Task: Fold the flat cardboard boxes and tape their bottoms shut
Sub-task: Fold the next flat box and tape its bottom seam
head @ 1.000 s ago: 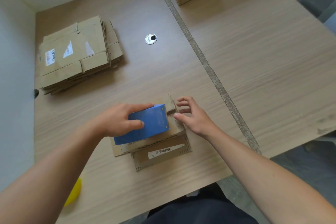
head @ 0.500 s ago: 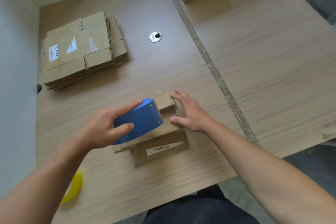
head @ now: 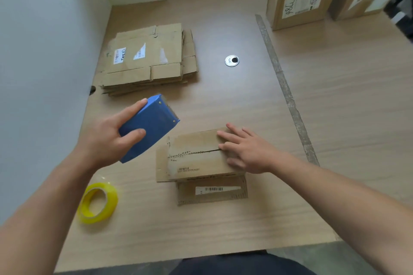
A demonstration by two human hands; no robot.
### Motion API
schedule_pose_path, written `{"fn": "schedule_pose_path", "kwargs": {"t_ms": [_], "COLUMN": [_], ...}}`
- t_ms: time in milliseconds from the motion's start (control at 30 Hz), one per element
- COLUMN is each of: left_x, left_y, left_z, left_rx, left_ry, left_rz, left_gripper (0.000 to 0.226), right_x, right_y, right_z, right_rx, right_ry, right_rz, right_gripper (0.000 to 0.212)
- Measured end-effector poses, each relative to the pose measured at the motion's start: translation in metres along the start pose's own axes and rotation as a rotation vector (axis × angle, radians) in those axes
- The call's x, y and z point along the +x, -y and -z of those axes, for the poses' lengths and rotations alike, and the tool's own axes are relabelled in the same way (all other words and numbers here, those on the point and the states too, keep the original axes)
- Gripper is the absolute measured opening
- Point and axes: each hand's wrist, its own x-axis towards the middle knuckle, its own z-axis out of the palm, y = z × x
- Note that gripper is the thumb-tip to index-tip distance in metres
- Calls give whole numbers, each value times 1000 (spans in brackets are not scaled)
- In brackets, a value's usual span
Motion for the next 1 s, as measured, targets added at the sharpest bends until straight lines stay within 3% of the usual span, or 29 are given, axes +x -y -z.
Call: {"fn": "schedule_pose_path", "kwargs": {"t_ms": [133,267,400,667,767,833,900,1000], "left_x": [-12,-19,-23,-27,-24,-23,-23,-23], "left_y": [14,20,22,12,11,11,11,14], "left_z": [-9,-17,-17,-23,-24,-24,-24,-25], "left_rx": [-21,-56,-78,-84,-73,-67,-63,-52], "left_ry": [13,-19,-52,-6,2,7,9,20], "left_rz": [48,76,97,99,108,107,99,88], "left_gripper": [65,67,67,69,69,69,69,66], "right_x": [0,3,8,6,16,21,21,13], "right_y": [3,12,30,64,76,62,36,-3], "right_z": [4,16,13,3,7,22,43,60], "right_rx": [-55,-279,-295,7,-16,-87,-122,-100], "right_ry": [11,-12,-104,-99,18,112,267,466], "right_rz": [22,-142,-334,-516,-495,-338,-193,-123], "right_gripper": [68,82,72,45,60,73,94,129]}}
